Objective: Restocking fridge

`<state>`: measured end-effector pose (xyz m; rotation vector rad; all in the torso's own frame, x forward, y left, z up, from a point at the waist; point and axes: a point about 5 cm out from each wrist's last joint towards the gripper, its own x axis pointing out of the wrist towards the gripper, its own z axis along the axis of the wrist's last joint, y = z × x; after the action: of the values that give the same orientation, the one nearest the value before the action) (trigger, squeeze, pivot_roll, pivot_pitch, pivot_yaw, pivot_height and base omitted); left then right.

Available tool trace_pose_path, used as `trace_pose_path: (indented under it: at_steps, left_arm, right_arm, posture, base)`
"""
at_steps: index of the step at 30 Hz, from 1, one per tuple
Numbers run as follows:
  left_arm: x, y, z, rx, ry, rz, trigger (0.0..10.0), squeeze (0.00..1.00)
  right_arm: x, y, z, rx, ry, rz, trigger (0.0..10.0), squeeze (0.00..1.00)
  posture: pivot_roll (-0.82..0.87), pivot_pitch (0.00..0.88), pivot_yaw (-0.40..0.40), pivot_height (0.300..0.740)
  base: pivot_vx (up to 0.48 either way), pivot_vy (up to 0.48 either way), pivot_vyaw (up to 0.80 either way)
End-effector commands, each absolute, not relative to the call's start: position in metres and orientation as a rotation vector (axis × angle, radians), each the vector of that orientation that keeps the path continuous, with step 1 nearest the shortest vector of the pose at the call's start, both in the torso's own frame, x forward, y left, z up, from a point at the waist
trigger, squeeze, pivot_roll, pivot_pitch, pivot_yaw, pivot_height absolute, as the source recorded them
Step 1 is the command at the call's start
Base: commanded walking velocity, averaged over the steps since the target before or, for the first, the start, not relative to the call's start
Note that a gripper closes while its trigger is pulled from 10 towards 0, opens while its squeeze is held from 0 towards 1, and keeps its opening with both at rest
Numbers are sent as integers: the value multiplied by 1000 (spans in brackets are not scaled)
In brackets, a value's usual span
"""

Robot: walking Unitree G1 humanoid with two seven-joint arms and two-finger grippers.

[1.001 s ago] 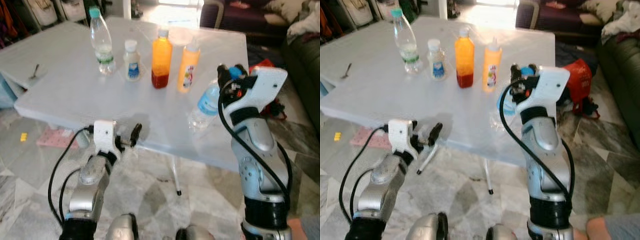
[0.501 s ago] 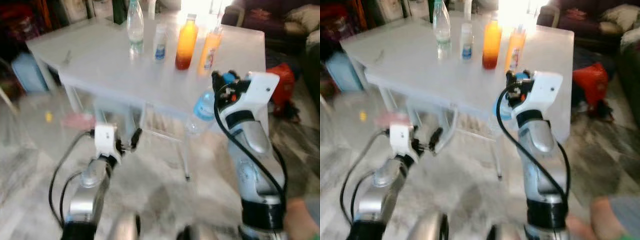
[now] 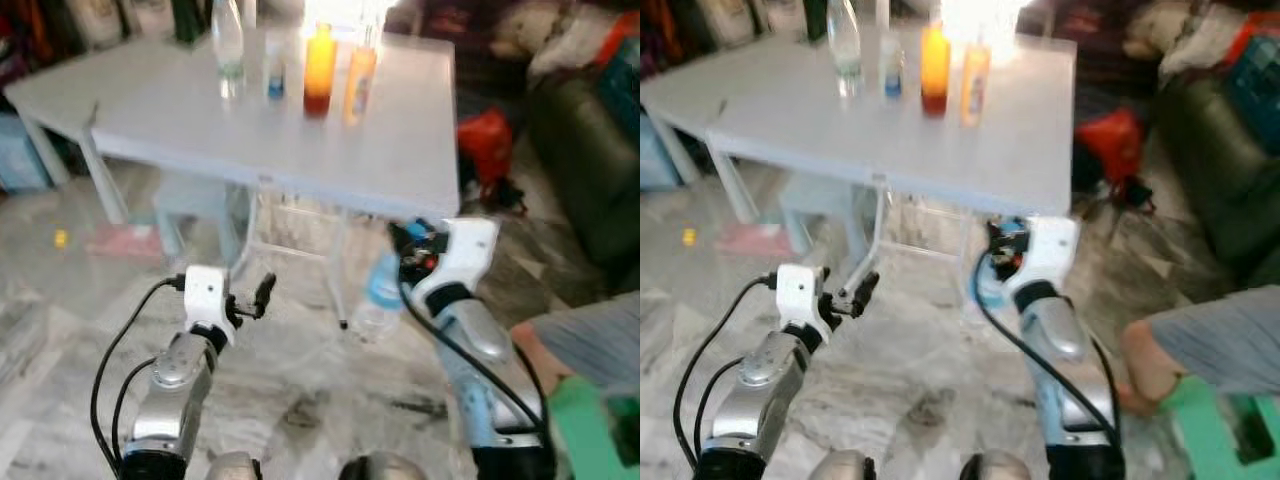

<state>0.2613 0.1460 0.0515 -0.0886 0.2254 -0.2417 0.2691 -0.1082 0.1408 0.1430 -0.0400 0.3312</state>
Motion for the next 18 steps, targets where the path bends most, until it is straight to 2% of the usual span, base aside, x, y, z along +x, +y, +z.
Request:
trace_pose_path:
  at_steps: [1,6,18]
  left_arm:
    - [268,146,57,-75,195,-242,10000,0]
    - [283,156,75,-45,120,-193,10000,0]
    - [286,171,88,-5,64,-115,10000,0]
  right_arm:
    - [272,-109,143,124,-64,342,10000,0]
    - [280,-114,145,98,-89,341,10000,0]
    - [282,-118,138,82,-89,342,10000,0]
  posture:
    - [-3,0,-32,740]
    - [14,0,-33,740]
    - [25,0,-38,740]
  base:
    - [0,0,800]
    - [0,0,800]
    - [0,0,800]
